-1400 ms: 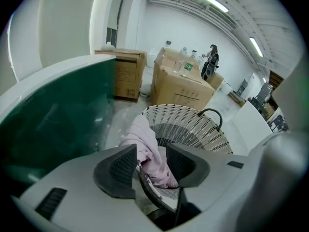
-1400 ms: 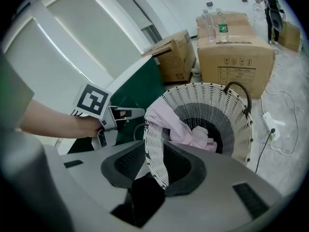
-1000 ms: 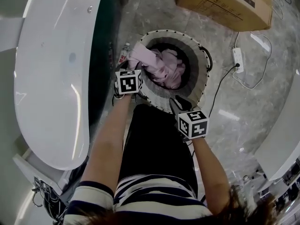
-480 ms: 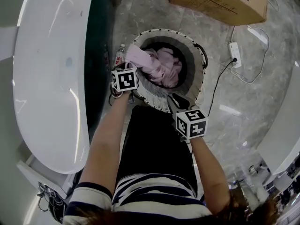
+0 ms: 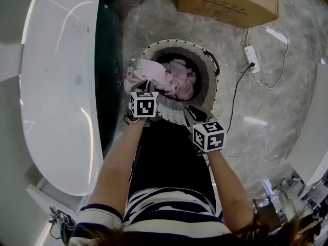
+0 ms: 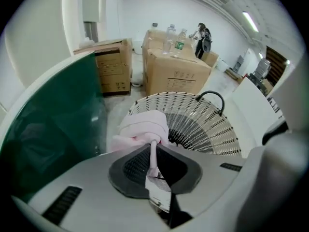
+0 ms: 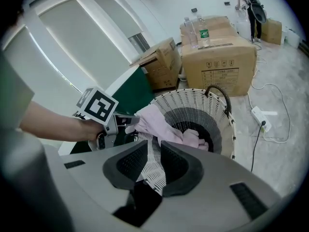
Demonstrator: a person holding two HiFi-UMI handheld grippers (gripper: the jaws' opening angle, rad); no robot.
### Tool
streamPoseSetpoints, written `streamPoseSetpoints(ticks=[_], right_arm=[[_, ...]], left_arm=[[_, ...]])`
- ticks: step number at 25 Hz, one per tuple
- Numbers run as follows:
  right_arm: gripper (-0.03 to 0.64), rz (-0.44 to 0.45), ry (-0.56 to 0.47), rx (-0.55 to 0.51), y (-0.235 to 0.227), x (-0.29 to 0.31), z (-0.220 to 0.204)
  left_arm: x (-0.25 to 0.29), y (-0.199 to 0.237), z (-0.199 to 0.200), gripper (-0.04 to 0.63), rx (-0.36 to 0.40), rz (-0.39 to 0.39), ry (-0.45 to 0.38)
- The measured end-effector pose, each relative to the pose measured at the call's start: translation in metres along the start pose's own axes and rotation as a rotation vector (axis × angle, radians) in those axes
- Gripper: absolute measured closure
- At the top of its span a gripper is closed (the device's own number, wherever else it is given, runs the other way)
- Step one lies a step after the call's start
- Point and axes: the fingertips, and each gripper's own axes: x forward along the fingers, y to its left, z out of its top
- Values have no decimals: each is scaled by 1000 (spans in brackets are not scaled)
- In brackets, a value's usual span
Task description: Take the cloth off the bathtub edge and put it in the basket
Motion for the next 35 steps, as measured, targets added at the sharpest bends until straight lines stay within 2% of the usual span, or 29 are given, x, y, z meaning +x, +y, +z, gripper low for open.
streamPoseSetpoints(ticks=[9,14,17,19,22,27,35], right_arm=[[520,-35,-38,73,-2,-17,-7],[520,-60,-62,98,-5,-27,-9],[520,-74,-76,109,-7,-33,-9],[520,-81,-83,114,-6,-36,-9],[519,-91,-94,119,-5,-41,-8],[520,-95,-112,119,3,-47,-7],[551,-139,-150,91,5,-61,-3]], left_arm=[[-30,-90,5,546,239,-217,-43],[-44,-119,2,549,285,-276,-45],[-53,-127,4,549,337,-283,-85],[-62,-135,5,549,366,-319,-109],[-69,-142,6,549,369,-370,-110],[-83,-138,5,549,337,-390,-124],[-108,-129,-3,551,232,-421,-123]])
